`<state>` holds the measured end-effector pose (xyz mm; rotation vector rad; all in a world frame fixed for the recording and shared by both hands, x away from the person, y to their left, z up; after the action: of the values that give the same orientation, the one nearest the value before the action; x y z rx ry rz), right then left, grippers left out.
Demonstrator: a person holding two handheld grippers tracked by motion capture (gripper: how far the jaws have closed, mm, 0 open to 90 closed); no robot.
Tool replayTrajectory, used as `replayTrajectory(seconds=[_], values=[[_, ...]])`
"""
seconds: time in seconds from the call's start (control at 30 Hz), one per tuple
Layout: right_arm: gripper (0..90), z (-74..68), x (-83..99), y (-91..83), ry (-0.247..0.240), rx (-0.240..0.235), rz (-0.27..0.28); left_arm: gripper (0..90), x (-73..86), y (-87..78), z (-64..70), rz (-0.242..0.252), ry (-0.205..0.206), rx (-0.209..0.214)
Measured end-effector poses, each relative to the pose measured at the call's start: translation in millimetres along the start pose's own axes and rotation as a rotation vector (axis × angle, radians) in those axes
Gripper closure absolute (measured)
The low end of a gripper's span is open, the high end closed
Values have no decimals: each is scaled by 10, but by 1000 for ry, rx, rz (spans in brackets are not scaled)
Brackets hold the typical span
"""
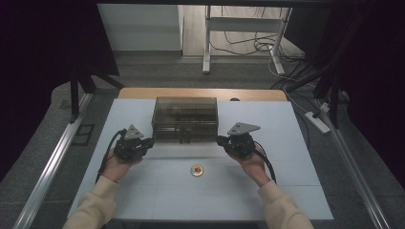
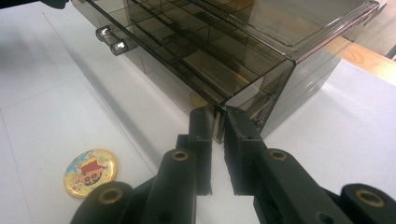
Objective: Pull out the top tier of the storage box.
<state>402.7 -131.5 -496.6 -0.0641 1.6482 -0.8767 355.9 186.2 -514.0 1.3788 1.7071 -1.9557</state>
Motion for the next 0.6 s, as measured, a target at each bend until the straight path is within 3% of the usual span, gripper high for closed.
replayTrajectory(seconds=[0.6], values=[[807,-45,16,-21,-11,-5,-4,788,25,-25,9,0,1,5]])
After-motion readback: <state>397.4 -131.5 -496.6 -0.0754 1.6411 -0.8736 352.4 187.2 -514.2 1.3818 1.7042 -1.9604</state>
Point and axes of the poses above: each handheld gripper's, and its own axes: y roughly forward along the jaws, x roughly out of its underside, z roughly to its right, the point moved 5 cm from there along y, roughly forward along the jaws, and after that the axes turned 7 degrees about -x, right-handed, at the moved point
